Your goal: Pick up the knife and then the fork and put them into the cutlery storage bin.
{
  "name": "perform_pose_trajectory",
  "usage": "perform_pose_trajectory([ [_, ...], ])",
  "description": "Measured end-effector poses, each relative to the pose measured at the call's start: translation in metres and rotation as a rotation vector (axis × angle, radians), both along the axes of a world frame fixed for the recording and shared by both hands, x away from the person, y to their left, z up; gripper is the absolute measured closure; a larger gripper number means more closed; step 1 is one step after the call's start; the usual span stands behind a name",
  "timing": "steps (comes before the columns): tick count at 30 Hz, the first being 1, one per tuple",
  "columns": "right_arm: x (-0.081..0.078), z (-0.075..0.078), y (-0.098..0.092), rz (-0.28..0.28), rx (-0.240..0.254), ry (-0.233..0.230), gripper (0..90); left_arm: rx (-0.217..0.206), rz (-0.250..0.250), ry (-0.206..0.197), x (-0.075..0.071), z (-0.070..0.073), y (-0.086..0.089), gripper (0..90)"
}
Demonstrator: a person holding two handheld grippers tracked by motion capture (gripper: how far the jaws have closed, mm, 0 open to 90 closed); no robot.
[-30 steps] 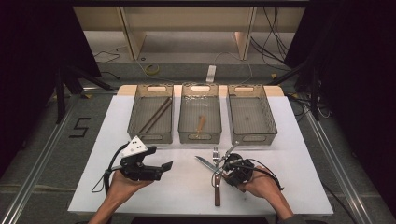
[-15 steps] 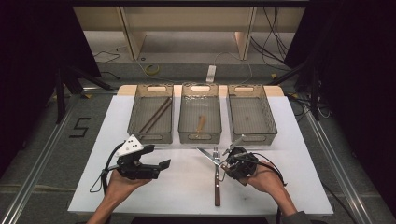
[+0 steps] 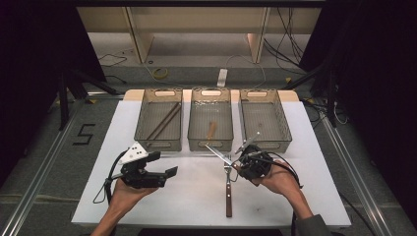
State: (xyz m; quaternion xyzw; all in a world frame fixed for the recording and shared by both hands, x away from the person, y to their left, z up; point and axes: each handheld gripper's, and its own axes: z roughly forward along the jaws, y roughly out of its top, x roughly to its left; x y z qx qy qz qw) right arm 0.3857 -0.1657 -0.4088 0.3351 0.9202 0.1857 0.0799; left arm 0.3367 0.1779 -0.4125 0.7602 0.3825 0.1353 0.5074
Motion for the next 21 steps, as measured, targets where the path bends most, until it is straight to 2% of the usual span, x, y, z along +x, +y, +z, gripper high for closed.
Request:
perform_pose_trajectory([
  [11,0.020,0.019,-0.004,-0.033,0.030,-0.041,77.0,-0.006,0.003,0.000,-0.001,0.000,0.002,15.1],
  [16,0.028,0.027,-0.006,-0.046,0.013,-0.057,76.9,-0.016,0.001,0.007,-0.003,0.000,0.001,15.1],
  [21,0.036,0.036,-0.010,-0.059,0.020,-0.076,77.0,-0.014,0.001,0.005,-0.003,0.000,0.002,15.1],
])
